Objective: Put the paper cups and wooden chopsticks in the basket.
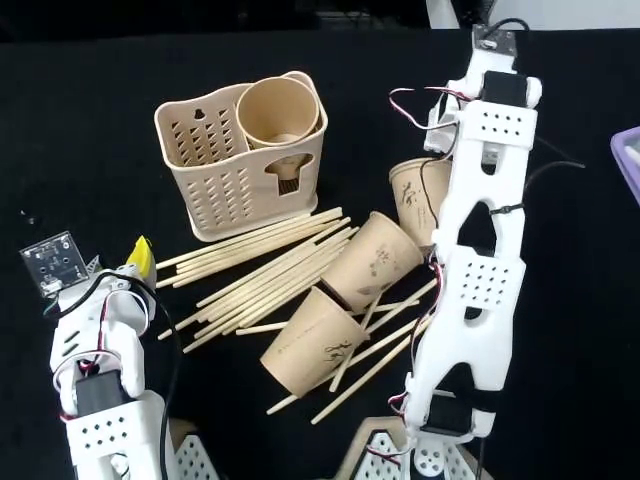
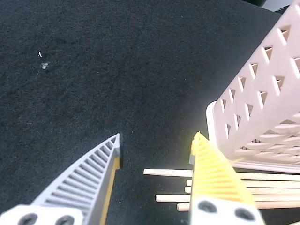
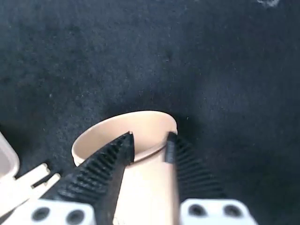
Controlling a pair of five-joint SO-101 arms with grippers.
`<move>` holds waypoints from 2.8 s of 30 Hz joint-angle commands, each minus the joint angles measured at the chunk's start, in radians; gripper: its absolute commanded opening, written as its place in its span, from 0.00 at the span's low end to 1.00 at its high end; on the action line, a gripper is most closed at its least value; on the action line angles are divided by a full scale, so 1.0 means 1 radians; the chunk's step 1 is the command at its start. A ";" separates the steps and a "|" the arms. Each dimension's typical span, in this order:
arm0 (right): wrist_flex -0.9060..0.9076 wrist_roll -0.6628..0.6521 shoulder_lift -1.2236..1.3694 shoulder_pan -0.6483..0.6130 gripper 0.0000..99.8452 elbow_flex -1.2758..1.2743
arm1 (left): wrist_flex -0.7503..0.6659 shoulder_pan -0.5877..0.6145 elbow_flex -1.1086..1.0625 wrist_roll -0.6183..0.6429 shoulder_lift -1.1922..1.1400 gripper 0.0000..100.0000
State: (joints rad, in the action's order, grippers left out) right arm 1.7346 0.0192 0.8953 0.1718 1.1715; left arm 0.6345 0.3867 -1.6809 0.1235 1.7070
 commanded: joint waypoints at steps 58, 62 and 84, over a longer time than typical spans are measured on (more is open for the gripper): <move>0.026 0.120 -0.389 -0.040 0.24 -0.630 | 0.002 0.002 -0.024 -0.011 0.012 0.24; 0.026 0.069 -0.390 -0.008 0.03 -0.624 | 0.002 0.002 -0.024 -0.011 0.012 0.24; 0.029 -0.109 -0.842 0.121 0.01 -0.634 | -0.002 0.002 -0.024 -0.011 0.012 0.24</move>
State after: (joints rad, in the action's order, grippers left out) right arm 1.7331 -0.0775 0.1573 0.2931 0.4979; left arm 0.6345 0.3867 -1.6809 0.1235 1.7070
